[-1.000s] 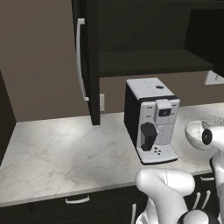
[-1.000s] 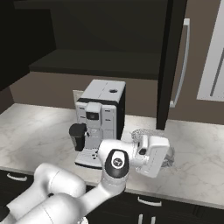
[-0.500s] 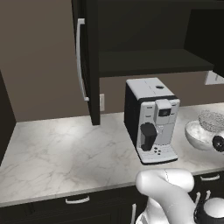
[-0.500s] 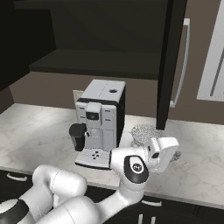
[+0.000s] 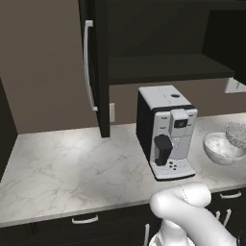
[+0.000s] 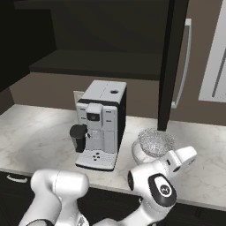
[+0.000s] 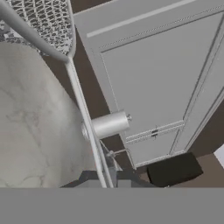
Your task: Open the cabinet and setup a tea strainer by placing it in the bowl upright.
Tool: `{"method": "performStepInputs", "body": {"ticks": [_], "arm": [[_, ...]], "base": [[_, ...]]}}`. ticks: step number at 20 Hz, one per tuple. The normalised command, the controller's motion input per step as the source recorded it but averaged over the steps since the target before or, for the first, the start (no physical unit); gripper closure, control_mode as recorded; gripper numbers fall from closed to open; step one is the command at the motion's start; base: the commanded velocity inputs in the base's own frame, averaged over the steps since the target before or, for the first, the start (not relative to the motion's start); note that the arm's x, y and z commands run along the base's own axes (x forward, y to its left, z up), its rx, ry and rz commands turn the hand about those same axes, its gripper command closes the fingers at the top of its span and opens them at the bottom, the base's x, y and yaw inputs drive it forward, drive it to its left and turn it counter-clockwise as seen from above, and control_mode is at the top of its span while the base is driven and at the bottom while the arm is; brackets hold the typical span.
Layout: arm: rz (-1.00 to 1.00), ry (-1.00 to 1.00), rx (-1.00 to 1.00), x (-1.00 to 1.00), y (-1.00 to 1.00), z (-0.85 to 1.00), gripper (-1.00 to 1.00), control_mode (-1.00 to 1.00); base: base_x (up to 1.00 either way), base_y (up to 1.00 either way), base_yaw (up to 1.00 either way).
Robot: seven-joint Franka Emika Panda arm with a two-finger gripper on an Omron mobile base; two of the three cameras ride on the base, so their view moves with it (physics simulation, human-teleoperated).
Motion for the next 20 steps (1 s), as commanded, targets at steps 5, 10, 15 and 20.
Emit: {"method": "performStepInputs", "body": {"ticks": [5,10,15,20], "arm": [[0.03,-0.03,-0.02,-0.1,-0.11,-0.05,1.0,-1.0],[0.0,0.0,-0.01,0.0,0.04,-0.07,1.0,-1.0],[0.0,0.0,0.0,0.0,0.03,-0.02,1.0,-1.0],[-0.03,0.0,0.0,0.12,0.0,-0.02,1.0,-1.0]], "base": [[0.0,0.0,0.0],[0.0,0.0,0.0],[0.0,0.0,0.0],[0.0,0.0,0.0]]}}
